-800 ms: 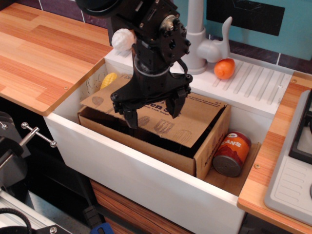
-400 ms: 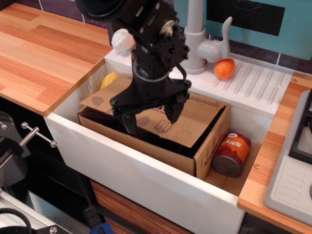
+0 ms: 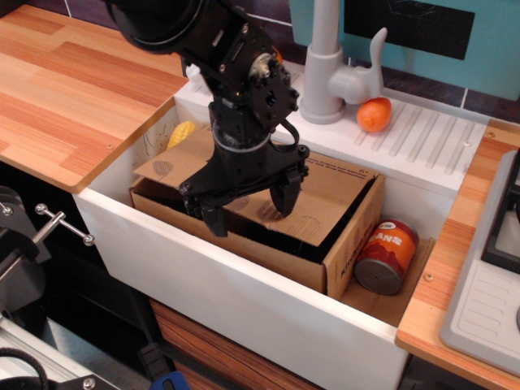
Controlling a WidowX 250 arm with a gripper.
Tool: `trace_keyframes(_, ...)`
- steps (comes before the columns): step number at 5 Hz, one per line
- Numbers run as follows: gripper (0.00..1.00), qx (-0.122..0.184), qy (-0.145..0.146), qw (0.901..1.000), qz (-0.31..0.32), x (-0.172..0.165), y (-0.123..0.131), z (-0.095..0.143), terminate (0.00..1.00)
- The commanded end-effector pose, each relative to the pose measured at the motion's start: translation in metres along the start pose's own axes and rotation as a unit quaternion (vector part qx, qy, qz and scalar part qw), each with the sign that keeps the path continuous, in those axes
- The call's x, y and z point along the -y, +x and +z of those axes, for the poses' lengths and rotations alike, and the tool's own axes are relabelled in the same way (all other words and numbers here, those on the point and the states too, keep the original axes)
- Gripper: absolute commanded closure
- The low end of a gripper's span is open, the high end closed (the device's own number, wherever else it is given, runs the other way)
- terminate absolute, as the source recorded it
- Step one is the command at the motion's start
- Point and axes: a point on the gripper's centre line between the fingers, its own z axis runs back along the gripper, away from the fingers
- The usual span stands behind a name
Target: Open brown1fbox flap
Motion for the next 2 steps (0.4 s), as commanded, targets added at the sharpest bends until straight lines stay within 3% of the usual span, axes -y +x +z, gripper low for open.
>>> trace_keyframes(1, 0.0, -0.014, -0.032, 0.9993, 0.013, 0.001, 0.004, -0.008, 0.0)
trace_keyframes(2, 0.0, -0.021, -0.037, 0.999, 0.016, 0.017, 0.013, -0.007, 0.0)
